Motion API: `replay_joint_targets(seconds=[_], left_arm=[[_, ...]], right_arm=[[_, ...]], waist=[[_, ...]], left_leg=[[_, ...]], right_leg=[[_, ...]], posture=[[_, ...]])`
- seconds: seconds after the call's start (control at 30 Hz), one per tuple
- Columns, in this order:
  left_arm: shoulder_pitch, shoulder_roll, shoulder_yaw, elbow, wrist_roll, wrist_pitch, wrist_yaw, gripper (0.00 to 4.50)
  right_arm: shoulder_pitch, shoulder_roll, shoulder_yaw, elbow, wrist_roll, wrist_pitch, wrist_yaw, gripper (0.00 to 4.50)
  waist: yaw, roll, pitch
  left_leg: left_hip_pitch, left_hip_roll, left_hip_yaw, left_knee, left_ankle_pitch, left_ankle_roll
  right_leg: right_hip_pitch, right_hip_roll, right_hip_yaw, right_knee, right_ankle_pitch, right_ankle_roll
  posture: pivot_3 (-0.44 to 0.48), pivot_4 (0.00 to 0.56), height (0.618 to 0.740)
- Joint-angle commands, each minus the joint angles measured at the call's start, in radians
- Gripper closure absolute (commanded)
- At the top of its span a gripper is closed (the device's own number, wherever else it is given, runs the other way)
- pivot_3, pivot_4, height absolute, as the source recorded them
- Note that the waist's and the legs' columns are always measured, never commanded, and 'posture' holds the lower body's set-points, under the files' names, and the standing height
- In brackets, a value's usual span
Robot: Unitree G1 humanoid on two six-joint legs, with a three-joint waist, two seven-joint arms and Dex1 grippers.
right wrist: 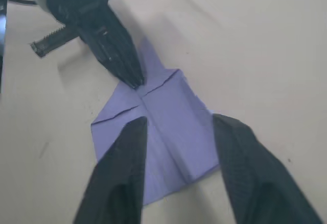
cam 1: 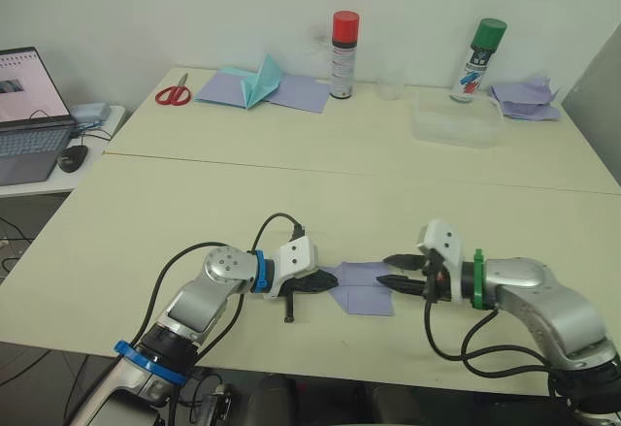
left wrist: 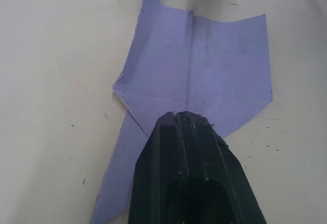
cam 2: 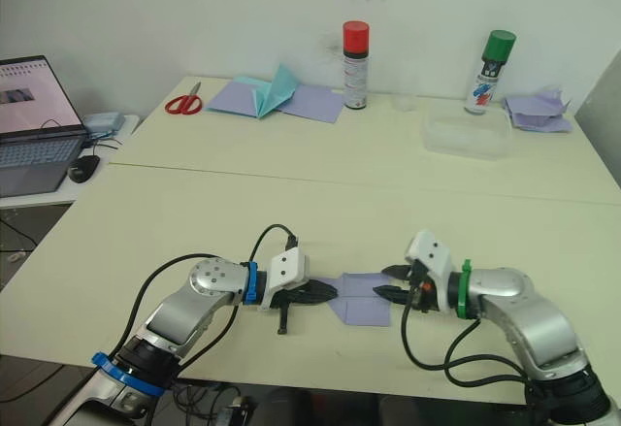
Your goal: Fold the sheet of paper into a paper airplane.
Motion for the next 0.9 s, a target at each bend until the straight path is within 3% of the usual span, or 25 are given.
replay_joint_targets(seconds=[0.03,0.1,0.13,0.3,0.6,0.9], left_arm=[[0.036,0.025,-0.017,0.071,0.038,0.014,-0.014,4.50],[0.034,0.026,-0.015,0.082,0.040,0.007,-0.019,4.50],[0.036,0.028,-0.013,0.085,0.042,0.003,-0.022,4.50],[0.033,0.028,-0.004,0.102,0.046,-0.004,-0.033,4.50],[0.048,0.010,-0.016,0.082,0.048,0.011,-0.023,4.50],[0.038,0.004,-0.022,0.108,0.057,-0.004,-0.032,4.50]], right_arm=[[0.022,-0.049,-0.076,-0.043,0.117,0.213,-0.020,0.88],[0.012,-0.039,-0.102,-0.027,0.149,0.341,-0.073,0.15],[-0.002,-0.011,-0.124,-0.022,0.174,0.411,-0.103,0.05],[-0.102,0.183,-0.207,-0.001,0.235,0.710,-0.239,0.05],[-0.147,0.325,-0.258,0.180,0.498,0.720,-0.561,0.05],[-0.185,0.362,-0.293,0.337,0.829,0.720,-0.852,0.05]], waist=[[-0.001,0.000,0.000],[-0.002,0.000,0.000],[-0.003,0.000,0.000],[-0.007,0.002,-0.002],[-0.007,-0.002,-0.006],[-0.014,-0.003,-0.009]], left_leg=[[0.000,0.000,0.000,0.000,0.000,0.000],[0.000,0.000,0.000,-0.001,0.000,0.000],[0.000,0.000,0.000,-0.002,0.000,0.000],[0.002,0.001,0.000,-0.004,0.000,0.000],[0.004,0.000,0.001,-0.009,0.000,0.000],[0.009,0.000,0.004,-0.013,0.001,0.000]], right_leg=[[0.000,0.000,0.000,0.000,0.000,0.000],[0.000,0.000,0.000,0.000,0.000,-0.001],[0.000,0.000,0.000,0.000,0.000,0.000],[-0.001,0.001,0.000,0.000,0.000,0.000],[0.000,0.000,0.001,-0.002,0.000,0.000],[0.001,0.001,0.004,-0.002,0.000,0.000]], posture=[[0.000,0.150,0.740],[0.000,0.150,0.740],[0.000,0.150,0.740],[0.000,0.150,0.740],[0.000,0.150,0.740],[0.000,0.150,0.740]])
